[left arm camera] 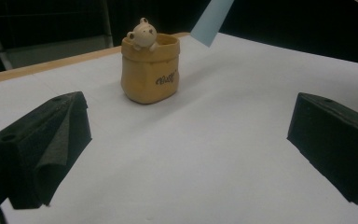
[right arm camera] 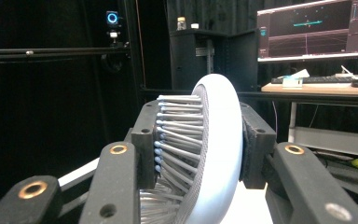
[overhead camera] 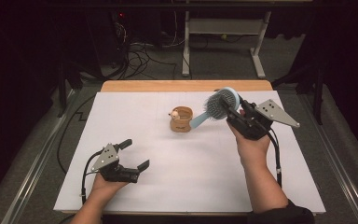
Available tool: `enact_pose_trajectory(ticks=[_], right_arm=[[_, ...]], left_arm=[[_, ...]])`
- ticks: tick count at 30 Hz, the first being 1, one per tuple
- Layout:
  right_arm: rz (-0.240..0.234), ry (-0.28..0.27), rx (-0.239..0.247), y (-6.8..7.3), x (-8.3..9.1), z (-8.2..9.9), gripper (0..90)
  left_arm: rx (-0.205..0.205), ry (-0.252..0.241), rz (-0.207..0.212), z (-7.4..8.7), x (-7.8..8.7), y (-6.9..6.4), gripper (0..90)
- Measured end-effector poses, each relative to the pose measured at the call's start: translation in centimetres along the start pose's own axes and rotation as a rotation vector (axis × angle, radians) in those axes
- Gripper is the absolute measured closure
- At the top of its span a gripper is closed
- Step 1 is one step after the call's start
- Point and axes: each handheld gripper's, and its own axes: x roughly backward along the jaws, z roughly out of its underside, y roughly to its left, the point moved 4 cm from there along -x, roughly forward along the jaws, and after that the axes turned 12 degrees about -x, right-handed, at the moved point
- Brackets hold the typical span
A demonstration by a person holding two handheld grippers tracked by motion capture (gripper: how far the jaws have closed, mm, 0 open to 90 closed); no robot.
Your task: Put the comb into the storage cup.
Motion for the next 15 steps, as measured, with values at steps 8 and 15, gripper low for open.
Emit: enact_pose_trajectory(ticks=[8, 15], right_arm=[[0.001, -0.004, 0.007, 0.1, -1.6, -0.7, 59.8], [0.003, -0.005, 0.022, 0.5, -2.6, -1.3, 59.7]], left_arm=[[0.015, -0.02, 0.009, -0.1, 0.1, 0.1, 0.5], [0.006, -0.022, 0.014, -0.3, 0.0, 0.0, 0.5]])
